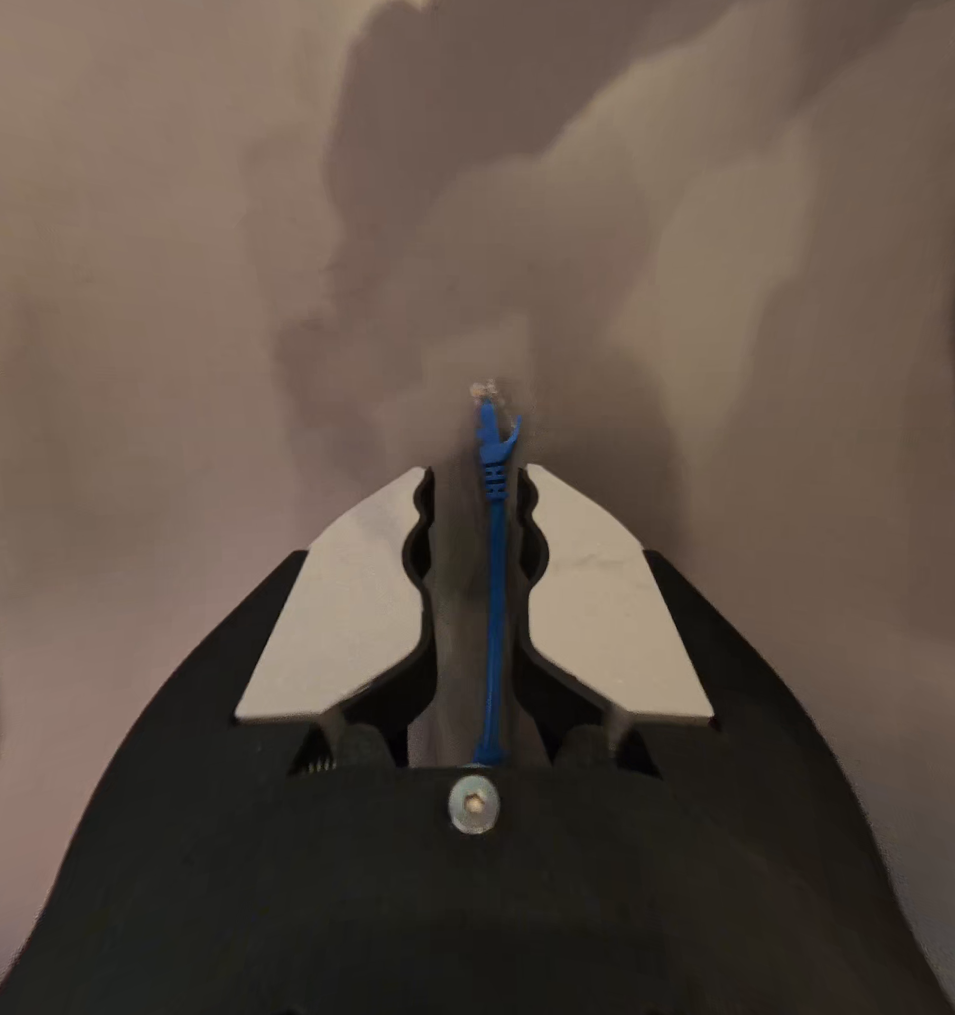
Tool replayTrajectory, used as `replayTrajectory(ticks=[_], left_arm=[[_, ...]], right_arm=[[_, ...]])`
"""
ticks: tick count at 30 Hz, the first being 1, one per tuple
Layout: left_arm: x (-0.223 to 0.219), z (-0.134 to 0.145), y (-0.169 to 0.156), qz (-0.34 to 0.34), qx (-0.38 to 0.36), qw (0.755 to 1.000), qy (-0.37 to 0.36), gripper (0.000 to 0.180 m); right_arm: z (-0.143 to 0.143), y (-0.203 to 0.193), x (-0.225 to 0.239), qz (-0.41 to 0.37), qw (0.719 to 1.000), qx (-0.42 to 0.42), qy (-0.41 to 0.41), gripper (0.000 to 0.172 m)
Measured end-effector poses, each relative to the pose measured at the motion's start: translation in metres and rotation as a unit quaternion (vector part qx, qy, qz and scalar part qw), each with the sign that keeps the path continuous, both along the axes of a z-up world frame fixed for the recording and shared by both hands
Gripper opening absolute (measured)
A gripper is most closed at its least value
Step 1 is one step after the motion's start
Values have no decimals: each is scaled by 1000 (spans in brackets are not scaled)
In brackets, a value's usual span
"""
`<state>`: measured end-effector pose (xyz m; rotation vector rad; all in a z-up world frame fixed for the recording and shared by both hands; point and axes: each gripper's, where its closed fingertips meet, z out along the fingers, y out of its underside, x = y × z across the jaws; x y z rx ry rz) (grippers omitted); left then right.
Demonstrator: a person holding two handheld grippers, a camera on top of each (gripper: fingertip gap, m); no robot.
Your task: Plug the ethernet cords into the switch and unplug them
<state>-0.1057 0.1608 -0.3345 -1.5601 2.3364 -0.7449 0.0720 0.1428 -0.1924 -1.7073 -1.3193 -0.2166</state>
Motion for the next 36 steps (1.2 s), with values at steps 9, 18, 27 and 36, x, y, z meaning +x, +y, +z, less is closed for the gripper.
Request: replayTrajectory(ticks=[9,18,27,36], left_arm=[[-3,11,-9,-15,207,976,-69,29],[5,-5,-11,-55,359,925,-107,12],[7,-6,-6,-66,368,922,-99,12],[11,-8,0,-62,330,937,-91,12]], right_arm=[[0,1,-2,0,1000,-2,-1,26],[3,-3,-7,6,1000,3,-6,26],[6,-4,-5,5,1000,7,-5,26],[11,-6,-6,5,1000,12,-5,26]])
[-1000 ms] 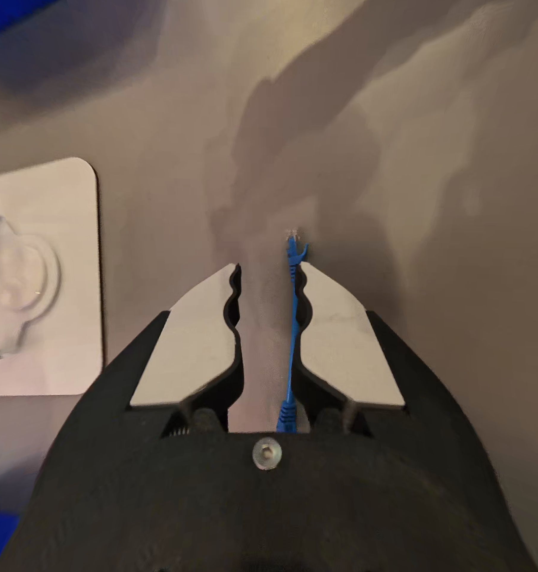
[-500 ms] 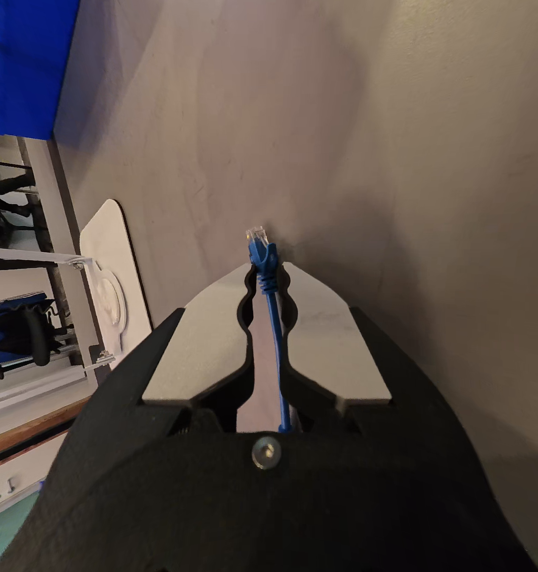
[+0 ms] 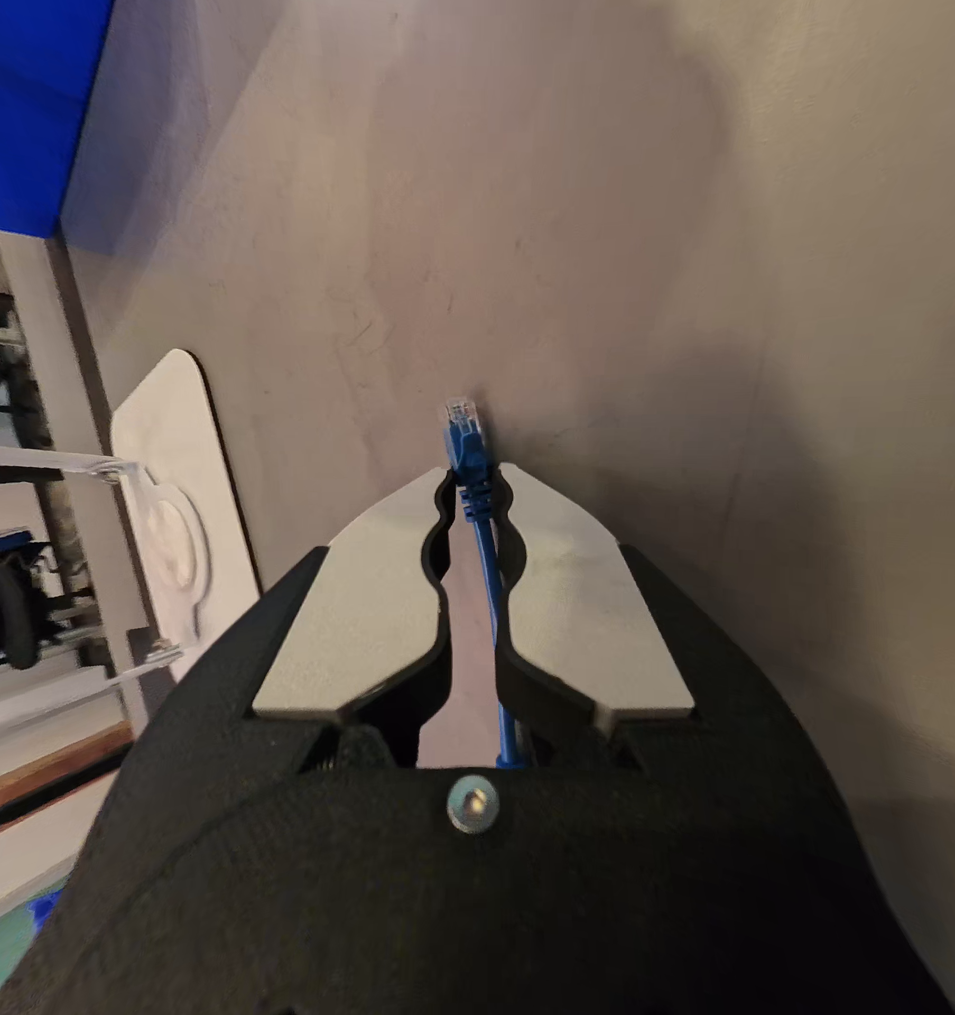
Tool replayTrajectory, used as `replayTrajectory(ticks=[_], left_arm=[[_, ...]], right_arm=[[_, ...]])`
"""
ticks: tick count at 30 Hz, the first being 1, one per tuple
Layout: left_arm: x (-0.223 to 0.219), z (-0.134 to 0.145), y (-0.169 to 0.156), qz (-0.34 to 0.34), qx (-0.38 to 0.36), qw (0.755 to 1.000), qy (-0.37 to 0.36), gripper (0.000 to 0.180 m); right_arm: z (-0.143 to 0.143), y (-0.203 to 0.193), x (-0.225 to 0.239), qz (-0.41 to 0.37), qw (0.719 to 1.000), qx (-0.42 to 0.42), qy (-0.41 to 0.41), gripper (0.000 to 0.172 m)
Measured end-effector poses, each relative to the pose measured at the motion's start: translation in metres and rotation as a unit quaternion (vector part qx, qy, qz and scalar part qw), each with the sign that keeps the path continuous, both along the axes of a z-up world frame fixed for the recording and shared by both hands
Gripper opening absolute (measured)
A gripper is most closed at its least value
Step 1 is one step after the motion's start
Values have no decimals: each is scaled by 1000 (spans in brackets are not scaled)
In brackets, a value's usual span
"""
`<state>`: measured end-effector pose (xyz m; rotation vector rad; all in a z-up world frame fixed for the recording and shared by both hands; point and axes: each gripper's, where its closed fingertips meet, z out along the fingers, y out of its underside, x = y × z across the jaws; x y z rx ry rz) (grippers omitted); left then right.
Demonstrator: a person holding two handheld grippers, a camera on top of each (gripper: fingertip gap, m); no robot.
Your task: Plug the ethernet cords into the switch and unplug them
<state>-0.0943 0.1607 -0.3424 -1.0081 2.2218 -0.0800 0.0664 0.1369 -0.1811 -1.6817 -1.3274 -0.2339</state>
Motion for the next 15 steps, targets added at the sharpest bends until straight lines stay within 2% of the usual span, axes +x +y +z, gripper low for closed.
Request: replayTrajectory(ticks=[6,11,15], left_arm=[[1,-3,1,28,-137,990,33,13],[5,-6,-2,51,-272,961,30,13],[5,-6,-2,55,-282,957,41,13]], right_arm=[[2,-1,-1,-1,1000,0,-2,26],[4,-2,0,-2,1000,0,1,26],[3,-1,0,-2,1000,-3,4,26]])
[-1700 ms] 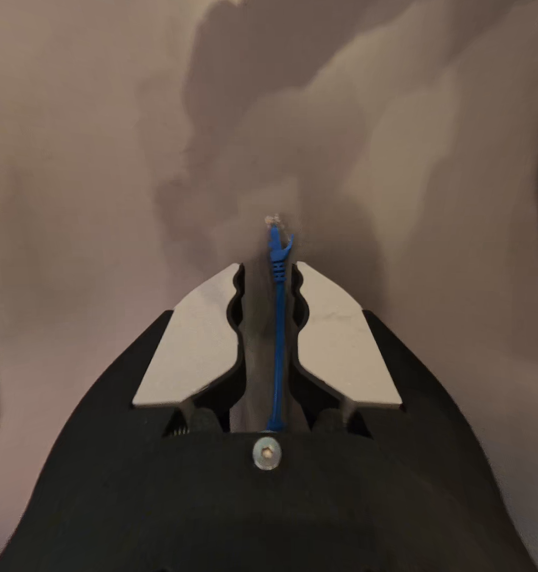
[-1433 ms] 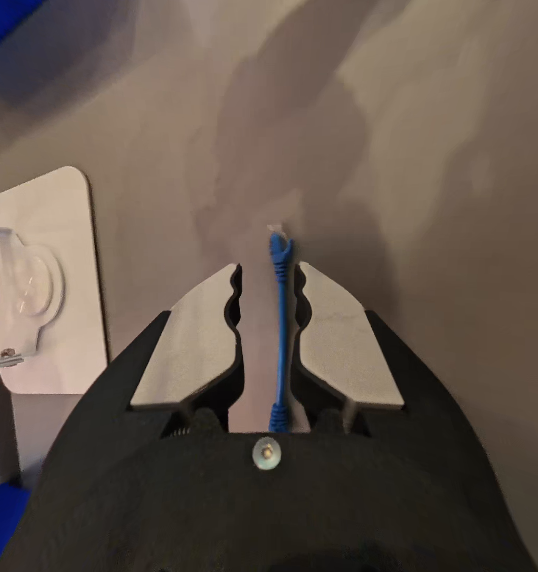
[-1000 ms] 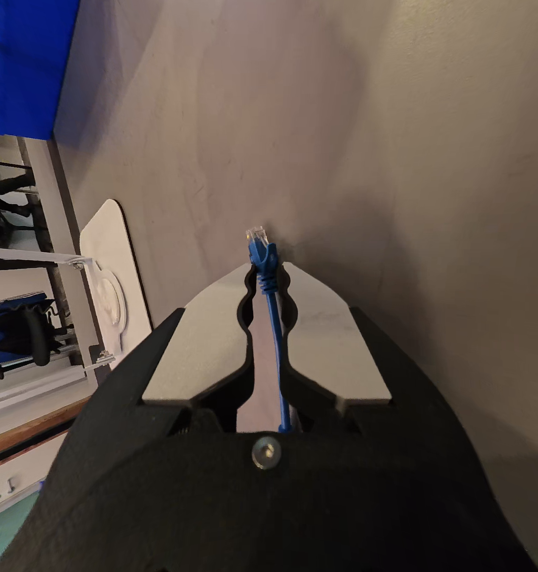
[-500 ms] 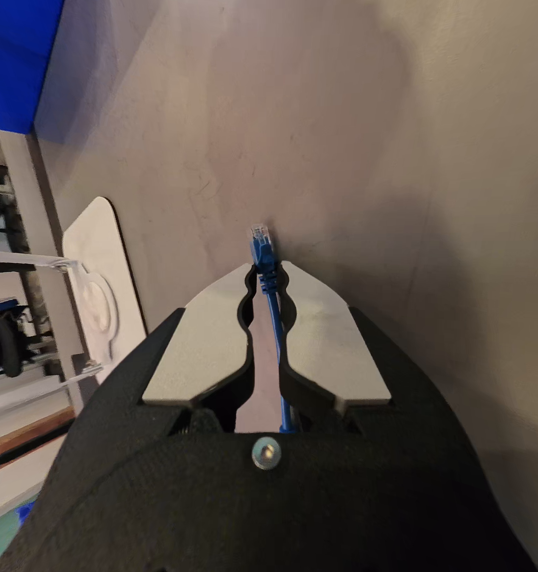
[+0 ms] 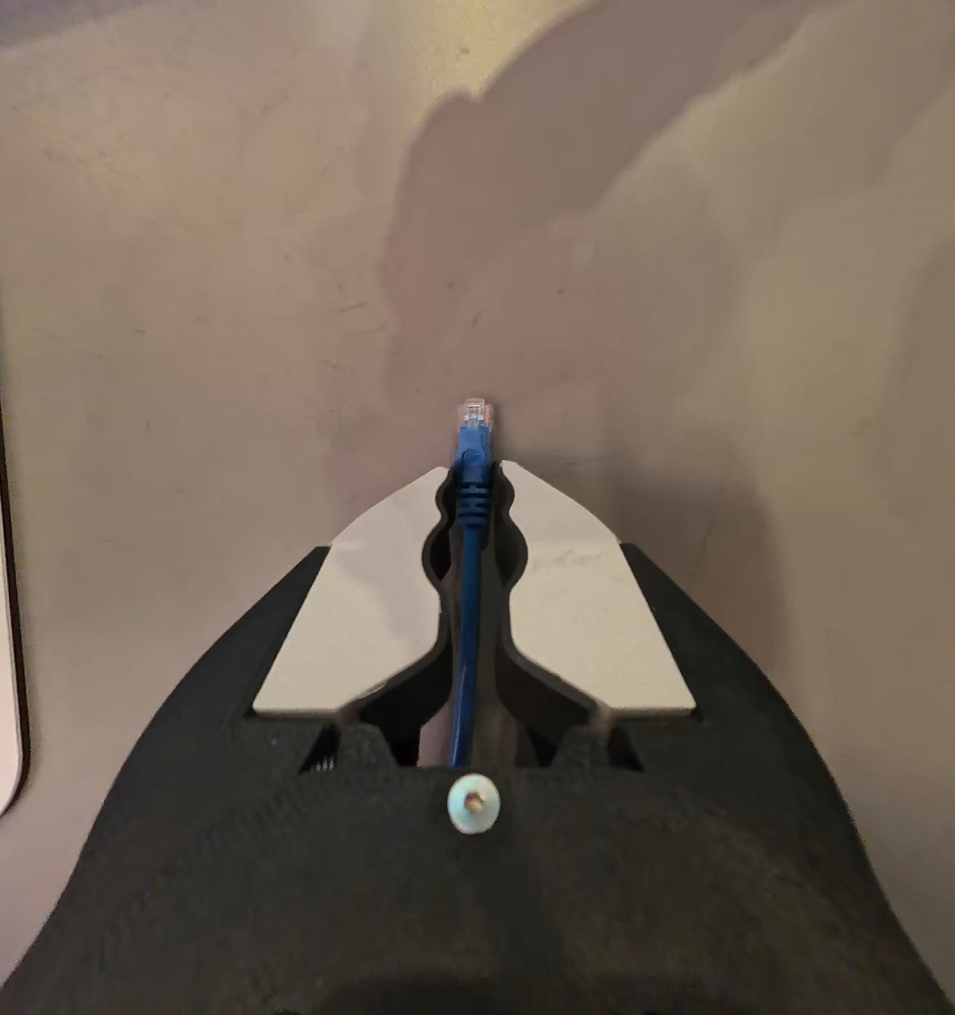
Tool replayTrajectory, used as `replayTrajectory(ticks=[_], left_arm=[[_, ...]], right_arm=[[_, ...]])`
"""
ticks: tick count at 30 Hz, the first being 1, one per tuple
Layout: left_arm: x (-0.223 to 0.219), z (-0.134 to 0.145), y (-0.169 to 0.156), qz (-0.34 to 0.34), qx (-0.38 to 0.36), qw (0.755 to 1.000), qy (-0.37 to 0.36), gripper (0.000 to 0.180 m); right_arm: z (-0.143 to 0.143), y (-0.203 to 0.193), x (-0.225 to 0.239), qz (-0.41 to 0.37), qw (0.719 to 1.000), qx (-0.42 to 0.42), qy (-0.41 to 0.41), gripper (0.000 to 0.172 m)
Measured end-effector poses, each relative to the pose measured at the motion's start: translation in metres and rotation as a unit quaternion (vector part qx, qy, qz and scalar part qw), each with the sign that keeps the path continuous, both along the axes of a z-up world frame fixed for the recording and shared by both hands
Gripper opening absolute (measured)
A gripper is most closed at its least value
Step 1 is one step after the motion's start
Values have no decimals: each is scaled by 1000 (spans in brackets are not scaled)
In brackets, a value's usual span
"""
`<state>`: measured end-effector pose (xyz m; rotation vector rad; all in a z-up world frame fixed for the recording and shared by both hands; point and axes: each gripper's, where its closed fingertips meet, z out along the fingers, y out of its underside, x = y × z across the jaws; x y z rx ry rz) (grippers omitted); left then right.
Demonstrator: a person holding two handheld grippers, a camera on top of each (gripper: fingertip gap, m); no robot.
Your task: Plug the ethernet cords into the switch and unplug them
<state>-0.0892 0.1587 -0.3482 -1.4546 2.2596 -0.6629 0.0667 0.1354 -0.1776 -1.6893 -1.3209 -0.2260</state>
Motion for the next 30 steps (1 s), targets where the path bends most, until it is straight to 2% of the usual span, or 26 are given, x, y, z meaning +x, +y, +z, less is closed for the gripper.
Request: replayTrajectory(ticks=[8,13,15,17,20,23,27,30], left_arm=[[-4,1,1,50,-18,999,12,11],[-20,26,-12,78,-45,996,-28,11],[-28,42,-24,76,-38,996,-36,11],[-27,69,-45,72,-64,993,-62,11],[-14,114,-68,70,-80,989,-100,11],[5,151,-81,59,-62,988,-127,11],[25,186,-80,57,-48,986,-148,11],[28,199,-68,64,-31,986,-152,11]], right_arm=[[-2,3,4,-6,1000,-1,4,27],[-3,9,18,-26,1000,6,7,27],[-6,12,23,-36,999,9,-1,27],[-10,16,27,-48,999,17,-19,27],[-16,23,31,-69,995,37,-66,26],[-21,27,31,-80,989,52,-111,26],[-23,27,26,-81,986,61,-131,26],[-20,25,24,-79,987,63,-125,27]])
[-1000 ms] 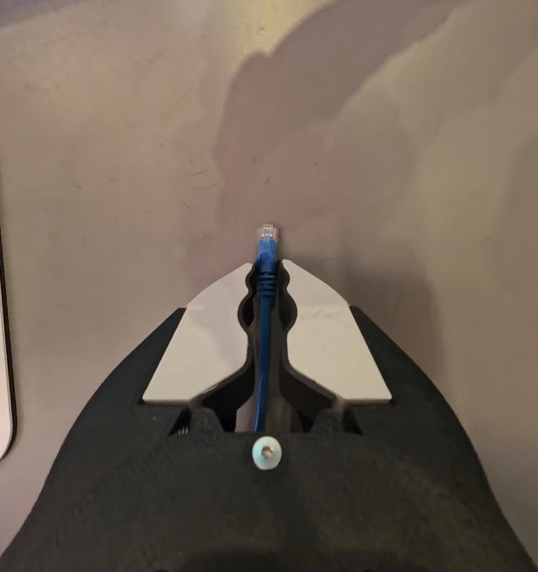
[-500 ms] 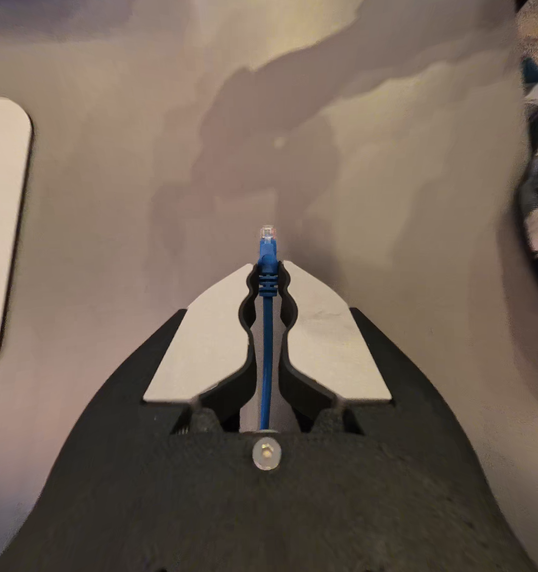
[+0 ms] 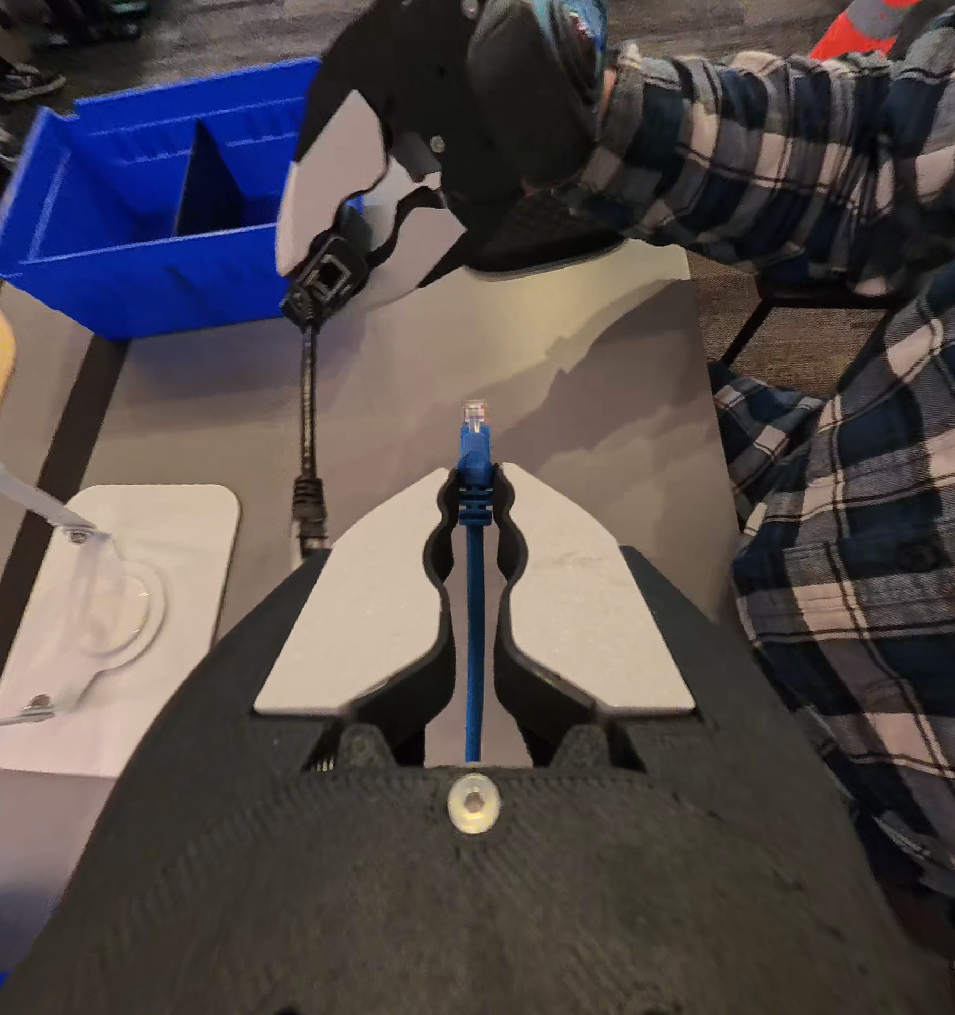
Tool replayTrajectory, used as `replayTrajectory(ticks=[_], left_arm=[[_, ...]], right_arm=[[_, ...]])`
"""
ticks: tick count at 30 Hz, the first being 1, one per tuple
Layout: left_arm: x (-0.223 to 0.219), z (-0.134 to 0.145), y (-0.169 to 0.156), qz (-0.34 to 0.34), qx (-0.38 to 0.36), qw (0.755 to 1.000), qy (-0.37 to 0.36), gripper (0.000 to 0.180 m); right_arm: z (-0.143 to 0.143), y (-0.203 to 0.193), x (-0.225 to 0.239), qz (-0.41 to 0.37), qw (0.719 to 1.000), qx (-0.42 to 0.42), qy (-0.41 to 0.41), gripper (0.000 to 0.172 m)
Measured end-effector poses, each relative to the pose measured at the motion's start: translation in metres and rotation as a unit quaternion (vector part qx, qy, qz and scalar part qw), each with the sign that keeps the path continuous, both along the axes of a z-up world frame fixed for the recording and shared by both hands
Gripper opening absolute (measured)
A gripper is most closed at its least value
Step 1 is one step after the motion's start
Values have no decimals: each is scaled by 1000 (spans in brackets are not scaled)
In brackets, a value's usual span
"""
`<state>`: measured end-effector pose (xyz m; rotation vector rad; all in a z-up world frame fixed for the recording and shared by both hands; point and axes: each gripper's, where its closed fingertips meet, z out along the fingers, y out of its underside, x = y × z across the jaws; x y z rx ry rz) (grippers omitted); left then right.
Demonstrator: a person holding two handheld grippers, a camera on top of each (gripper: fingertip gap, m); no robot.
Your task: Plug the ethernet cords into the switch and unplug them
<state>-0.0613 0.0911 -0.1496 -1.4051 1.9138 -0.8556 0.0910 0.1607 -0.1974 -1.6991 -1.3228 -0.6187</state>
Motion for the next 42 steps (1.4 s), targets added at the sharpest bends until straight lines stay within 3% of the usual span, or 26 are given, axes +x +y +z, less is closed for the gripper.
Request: replayTrajectory(ticks=[3,7,13,16,21,29,42], left_arm=[[-6,13,13,16,-11,1000,-15,11],[-9,7,21,34,-36,999,-3,11],[17,2,24,47,12,998,44,11],[39,-9,40,60,32,994,81,11],[70,-33,59,60,-14,990,125,11],[90,-55,60,51,-16,982,179,11],[99,-55,65,63,-37,979,188,11]], right_arm=[[4,-1,2,3,1000,2,19,27],[3,-1,4,3,1000,1,16,26],[-12,5,2,-27,997,2,-67,26],[-19,11,-3,-47,995,8,-91,26],[-25,14,-8,-64,992,16,-105,26],[-30,16,-6,-68,992,18,-104,27],[-22,16,-3,-75,991,46,-102,27]])
